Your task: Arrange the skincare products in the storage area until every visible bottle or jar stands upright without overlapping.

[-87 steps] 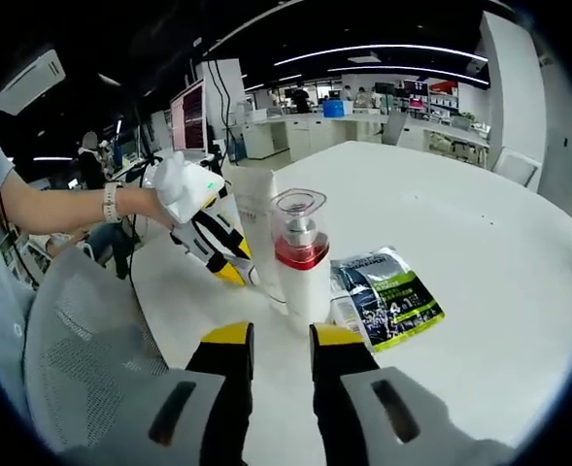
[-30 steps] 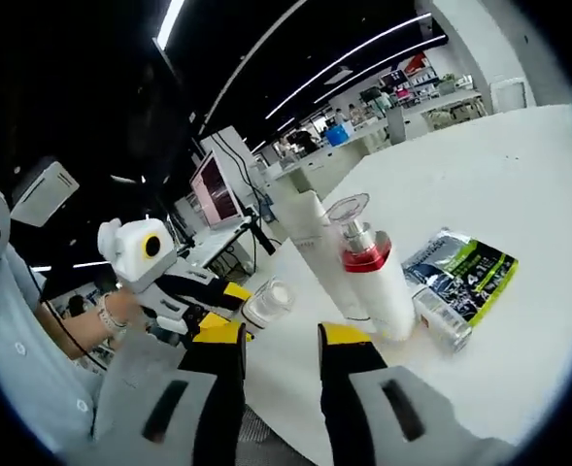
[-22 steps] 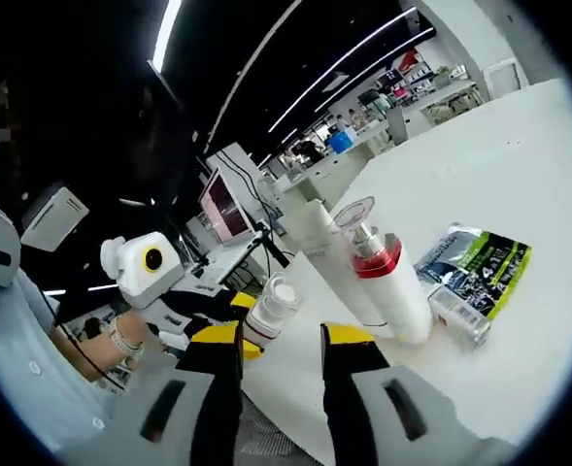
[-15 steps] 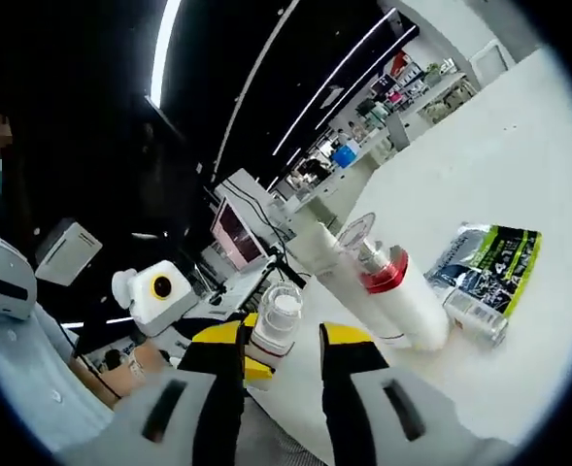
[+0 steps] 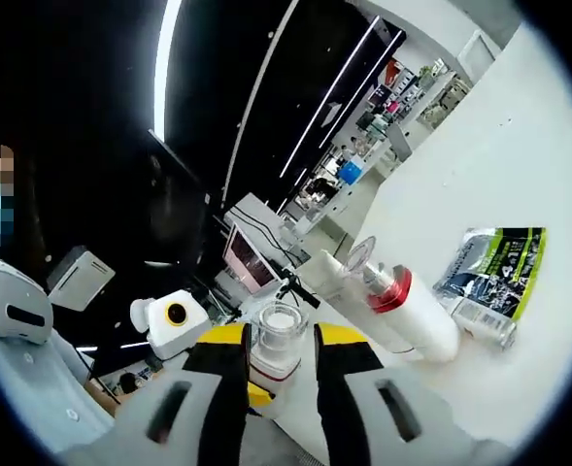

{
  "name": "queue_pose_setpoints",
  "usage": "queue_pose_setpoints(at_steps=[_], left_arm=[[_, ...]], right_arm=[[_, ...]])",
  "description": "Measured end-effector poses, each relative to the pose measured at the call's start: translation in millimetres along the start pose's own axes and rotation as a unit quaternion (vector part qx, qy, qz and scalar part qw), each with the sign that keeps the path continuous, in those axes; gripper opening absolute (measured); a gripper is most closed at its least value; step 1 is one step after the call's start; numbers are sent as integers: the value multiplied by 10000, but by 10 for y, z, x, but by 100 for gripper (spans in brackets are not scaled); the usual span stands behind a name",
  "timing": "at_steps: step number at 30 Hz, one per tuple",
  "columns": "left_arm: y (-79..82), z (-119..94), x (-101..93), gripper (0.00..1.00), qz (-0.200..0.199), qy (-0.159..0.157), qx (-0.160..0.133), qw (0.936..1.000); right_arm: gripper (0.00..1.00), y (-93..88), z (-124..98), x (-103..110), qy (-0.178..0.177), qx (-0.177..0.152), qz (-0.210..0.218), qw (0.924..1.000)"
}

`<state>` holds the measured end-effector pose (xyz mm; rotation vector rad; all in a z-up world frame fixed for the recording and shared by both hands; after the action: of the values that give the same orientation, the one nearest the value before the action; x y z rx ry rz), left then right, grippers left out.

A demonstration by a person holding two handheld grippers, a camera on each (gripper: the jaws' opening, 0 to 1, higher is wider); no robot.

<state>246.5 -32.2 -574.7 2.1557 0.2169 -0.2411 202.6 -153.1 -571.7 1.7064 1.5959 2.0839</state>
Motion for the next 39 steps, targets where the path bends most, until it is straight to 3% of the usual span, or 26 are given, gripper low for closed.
queue_pose_setpoints(at_steps=[5,12,14,17,21,25,28,39], left_arm=[[-1,48,19,16,173,126,23,9998],[-29,128,39,18,623,321,180,9974],[-12,139,41,18,800,443,198,9956],[-33,159,71,21,953,563,359,9932],[-95,230,123,20,1058,663,573,9905],[-139,311,165,21,1102,722,757,9884],[-153,351,168,20,1174,744,814,9869],[-201,519,263,18,1036,723,883,9881]], right_arm=[[21,12,13,10,-177,27,-120,9998],[20,16,44,43,-673,314,-650,9951],[20,31,45,41,-916,339,-937,9908],[20,26,59,44,-1312,640,-1470,9783],[20,6,104,43,-1584,870,-1876,9655],[20,-16,165,56,-1673,1008,-2089,9582],[20,-25,192,41,-1827,1184,-2375,9467],[20,5,192,-83,-2012,1384,-2562,9353]])
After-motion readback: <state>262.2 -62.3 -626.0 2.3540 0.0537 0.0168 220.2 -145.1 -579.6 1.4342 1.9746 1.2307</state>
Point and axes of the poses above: the point that each gripper's makers call its tool centre point, and the gripper's own axes: z roughly forward along the fingers, x roughly to its left, y roughly out of its top, the point moved 7 cm from there along -z, roughly backward along the fingers, and after that the axes turned 13 degrees about x, right-handed, at the moved point
